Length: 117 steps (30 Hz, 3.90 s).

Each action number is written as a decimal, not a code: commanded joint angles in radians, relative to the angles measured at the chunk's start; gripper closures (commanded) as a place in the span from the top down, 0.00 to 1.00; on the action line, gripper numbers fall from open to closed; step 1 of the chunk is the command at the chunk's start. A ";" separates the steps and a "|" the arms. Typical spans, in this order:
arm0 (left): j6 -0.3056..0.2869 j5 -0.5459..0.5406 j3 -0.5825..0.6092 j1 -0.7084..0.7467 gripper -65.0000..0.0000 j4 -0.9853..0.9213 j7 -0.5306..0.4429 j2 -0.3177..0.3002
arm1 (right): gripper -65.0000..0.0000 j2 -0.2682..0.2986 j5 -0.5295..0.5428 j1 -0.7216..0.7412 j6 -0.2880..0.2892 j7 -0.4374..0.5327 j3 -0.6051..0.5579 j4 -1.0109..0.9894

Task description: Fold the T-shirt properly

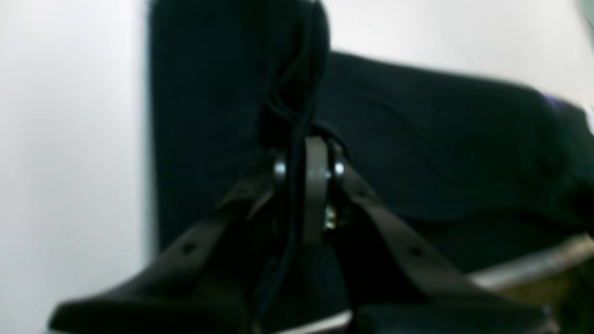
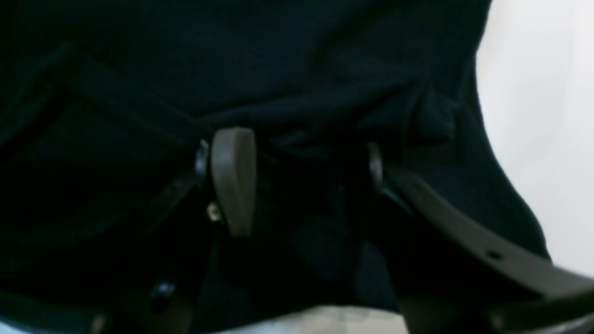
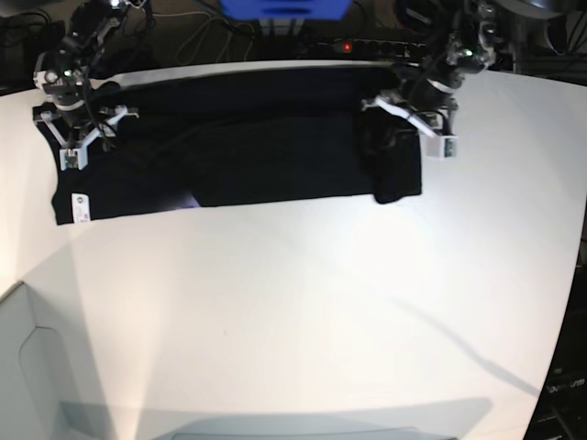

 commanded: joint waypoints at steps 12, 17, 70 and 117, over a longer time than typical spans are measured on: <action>0.009 -0.012 0.422 -0.268 0.00 -0.054 -0.021 0.002 | 0.48 0.019 0.010 0.025 0.010 0.014 0.000 0.014; 0.009 -0.011 0.522 -0.363 0.00 -0.114 -0.020 0.001 | 0.48 0.021 0.010 0.029 0.010 0.012 -0.001 0.014; 0.006 -0.019 0.809 -0.679 0.56 -0.174 -0.012 0.005 | 0.48 0.033 0.010 0.052 0.010 0.018 -0.050 0.025; -0.001 -0.014 0.100 -0.347 0.56 -0.230 -0.009 -0.098 | 0.64 0.188 0.011 0.209 0.010 0.012 0.124 -0.316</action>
